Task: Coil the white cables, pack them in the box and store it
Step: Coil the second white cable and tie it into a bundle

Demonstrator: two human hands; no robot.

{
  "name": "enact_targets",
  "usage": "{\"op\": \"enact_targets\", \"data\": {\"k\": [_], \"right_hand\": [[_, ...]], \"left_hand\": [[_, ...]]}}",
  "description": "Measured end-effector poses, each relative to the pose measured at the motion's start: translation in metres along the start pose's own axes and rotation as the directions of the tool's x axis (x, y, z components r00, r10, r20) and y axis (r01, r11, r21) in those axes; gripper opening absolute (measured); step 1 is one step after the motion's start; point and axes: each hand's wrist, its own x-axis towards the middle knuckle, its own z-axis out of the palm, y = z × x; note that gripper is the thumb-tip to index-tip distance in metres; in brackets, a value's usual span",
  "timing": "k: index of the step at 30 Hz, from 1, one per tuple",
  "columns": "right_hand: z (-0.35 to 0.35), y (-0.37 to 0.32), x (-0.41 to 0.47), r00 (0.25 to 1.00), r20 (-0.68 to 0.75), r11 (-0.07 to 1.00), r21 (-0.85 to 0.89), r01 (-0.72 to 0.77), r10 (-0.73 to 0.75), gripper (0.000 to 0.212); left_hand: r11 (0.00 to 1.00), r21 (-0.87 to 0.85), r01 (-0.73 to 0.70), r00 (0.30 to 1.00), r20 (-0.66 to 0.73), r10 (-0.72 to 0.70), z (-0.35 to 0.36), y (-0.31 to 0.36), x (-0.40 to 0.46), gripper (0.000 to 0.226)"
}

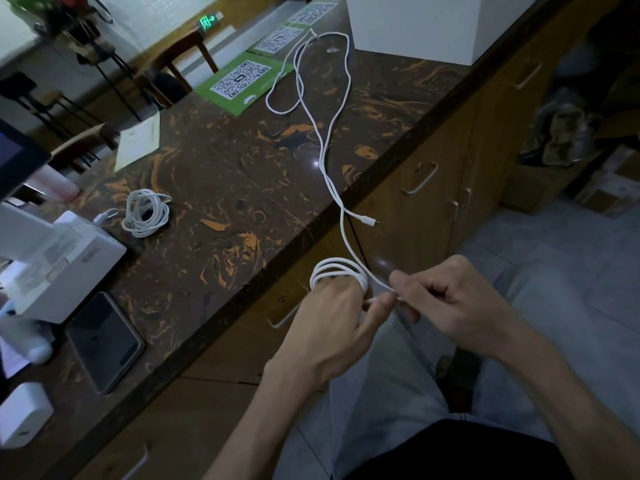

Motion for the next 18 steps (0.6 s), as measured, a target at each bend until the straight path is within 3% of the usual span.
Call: {"op": "enact_targets", "data": {"k": [6, 8, 11, 15, 18], "right_hand": [[-0.008, 0.012, -0.004, 0.995, -0.093, 0.994, -0.106, -0.032, 0.022, 0.065], [-0.012, 0.016, -0.006, 0.989, -0.144, 0.991, -0.124, -0.057, 0.039, 0.063], [-0.018, 0.017, -0.007, 0.971, -0.241, 0.986, -0.163, -0.037, -0.004, 0.067], [-0.016, 0.013, -0.003, 0.946, -0.303, 0.977, -0.205, 0.055, -0.117, 0.054], [-0.013, 0.012, 0.001, 0.930, -0.331, 0.976, -0.195, 0.098, -0.160, 0.065]], "left_hand": [[0.977, 0.172, -0.125, 0.983, 0.152, 0.099, 0.001, 0.008, -0.005, 0.057], [0.993, 0.038, -0.110, 0.972, 0.213, 0.099, -0.004, 0.011, -0.008, 0.057], [0.943, -0.333, 0.014, 0.920, 0.375, 0.119, -0.019, 0.019, -0.015, 0.059], [0.666, -0.697, 0.267, 0.794, 0.550, 0.257, -0.028, 0.023, -0.021, 0.058], [0.506, -0.782, 0.365, 0.747, 0.570, 0.342, -0.029, 0.024, -0.022, 0.052]]}}
